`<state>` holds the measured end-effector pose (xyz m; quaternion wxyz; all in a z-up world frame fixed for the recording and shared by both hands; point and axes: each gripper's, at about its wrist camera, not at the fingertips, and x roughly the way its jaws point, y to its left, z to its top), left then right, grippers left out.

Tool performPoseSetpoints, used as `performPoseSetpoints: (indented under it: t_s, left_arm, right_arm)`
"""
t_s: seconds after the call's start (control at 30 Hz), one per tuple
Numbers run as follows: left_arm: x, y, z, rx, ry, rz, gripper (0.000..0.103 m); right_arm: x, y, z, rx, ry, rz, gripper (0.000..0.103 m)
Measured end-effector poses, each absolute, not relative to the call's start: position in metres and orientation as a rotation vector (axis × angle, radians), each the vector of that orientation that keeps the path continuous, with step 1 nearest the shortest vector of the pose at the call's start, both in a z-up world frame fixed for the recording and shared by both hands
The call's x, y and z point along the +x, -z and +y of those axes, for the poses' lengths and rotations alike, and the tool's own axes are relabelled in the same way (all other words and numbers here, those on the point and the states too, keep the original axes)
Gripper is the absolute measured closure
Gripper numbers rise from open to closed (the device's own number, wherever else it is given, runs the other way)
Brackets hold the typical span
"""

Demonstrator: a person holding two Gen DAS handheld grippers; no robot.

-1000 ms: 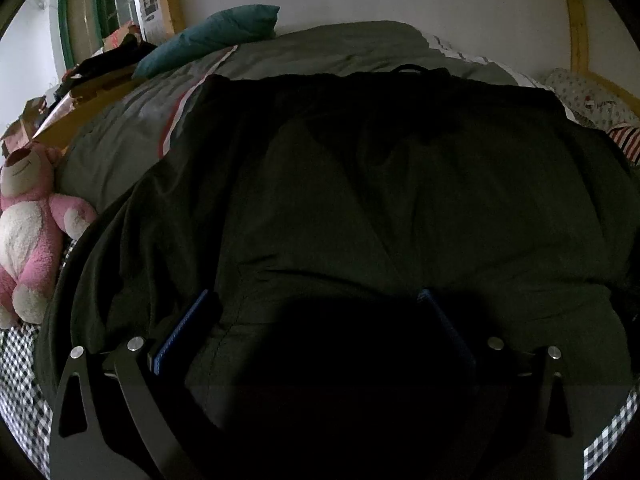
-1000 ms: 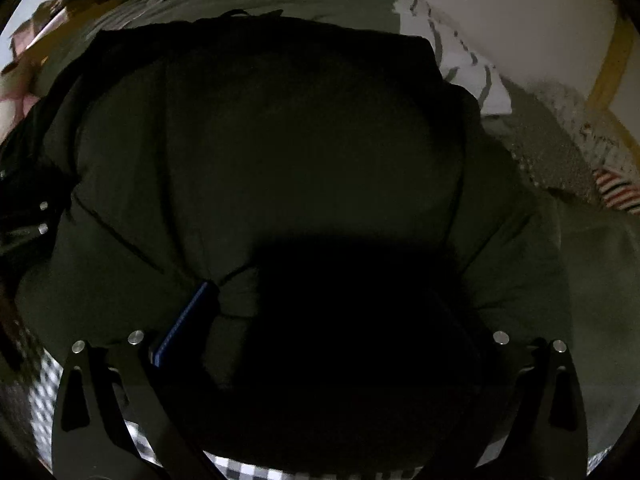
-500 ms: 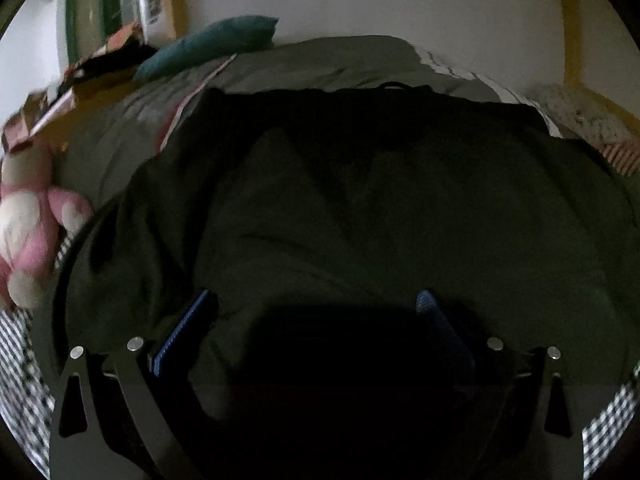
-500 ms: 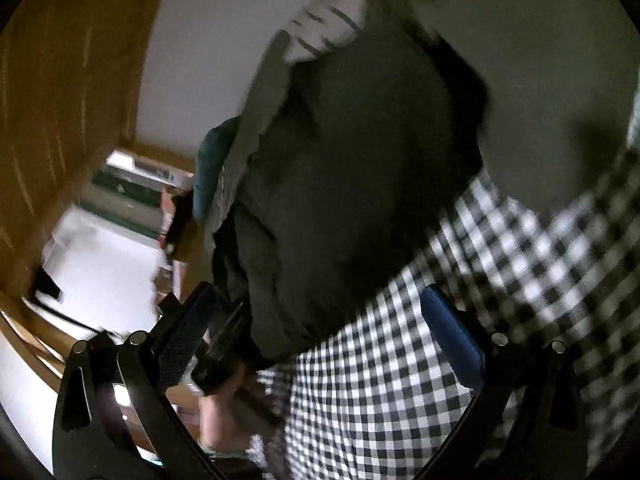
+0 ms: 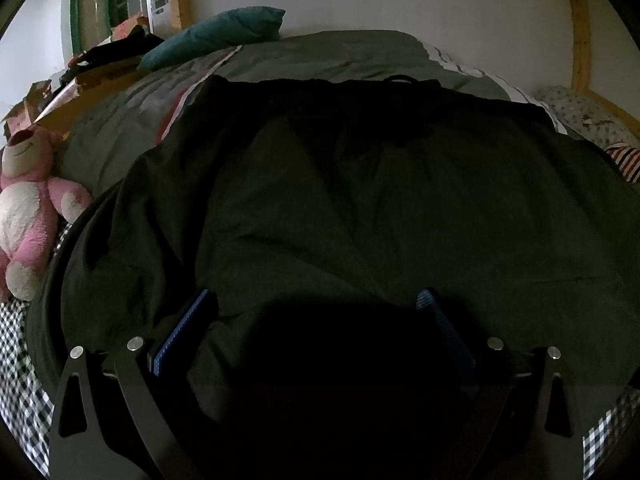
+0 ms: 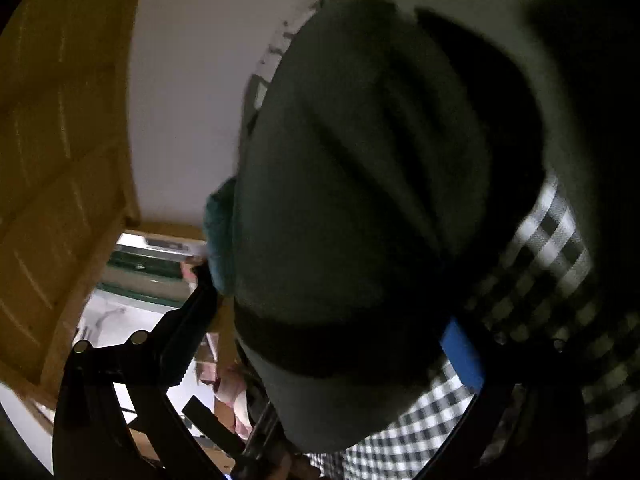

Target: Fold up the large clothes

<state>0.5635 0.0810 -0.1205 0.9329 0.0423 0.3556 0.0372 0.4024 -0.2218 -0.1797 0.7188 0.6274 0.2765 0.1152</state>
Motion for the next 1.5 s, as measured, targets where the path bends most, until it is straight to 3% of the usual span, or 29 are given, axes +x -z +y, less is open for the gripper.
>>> performPoseSetpoints:
  t_s: [0.2,0.43,0.47,0.5,0.6,0.7,0.77,1.0,1.1,1.2,1.3,1.5]
  left_arm:
    - [0.564,0.118,0.082,0.060,-0.082,0.726,0.004]
    - [0.566,0.112,0.087,0.062,-0.041,0.765,0.004]
    - [0.566,0.111,0.088,0.063,-0.036,0.767,0.004]
    - [0.565,0.108,0.089,0.061,-0.031,0.772,0.004]
    - [0.552,0.088,0.091,0.015,-0.013,0.693,0.004]
    - [0.550,0.074,0.082,0.069,-0.044,0.643,0.004]
    - [0.579,0.110,0.081,0.099,-0.034,0.816,0.004]
    - [0.570,0.112,0.085,0.105,-0.054,0.772,0.004]
    - [0.545,0.086,0.093,0.149,-0.148,0.634,0.004]
    - [0.568,0.118,0.100,0.113,-0.064,0.769,0.004]
    - [0.574,0.123,0.096,0.144,-0.080,0.762,0.004]
    - [0.579,0.123,0.098,0.125,-0.082,0.797,0.004]
  right_arm:
    - [0.360,0.199,-0.197,1.642,-0.096,0.681,0.003]
    - [0.451,0.194,-0.196,1.644,-0.134,0.683,0.004]
    - [0.452,0.193,-0.195,1.647,-0.140,0.673,0.013]
    - [0.447,0.193,-0.193,1.628,-0.139,0.671,0.032]
    - [0.430,0.202,-0.187,1.568,-0.185,0.612,0.050]
    - [0.427,0.198,-0.183,1.547,-0.235,0.575,0.051]
    - [0.434,0.186,-0.178,1.477,-0.228,0.564,0.051]
    - [0.444,0.186,-0.171,1.498,-0.183,0.585,0.051]
    - [0.444,0.179,-0.167,1.501,-0.170,0.568,0.051]
    - [0.437,0.171,-0.167,1.480,-0.152,0.530,0.051]
    - [0.433,0.153,-0.165,1.447,-0.152,0.503,0.052]
    - [0.449,0.082,-0.135,1.084,-0.094,0.496,0.052]
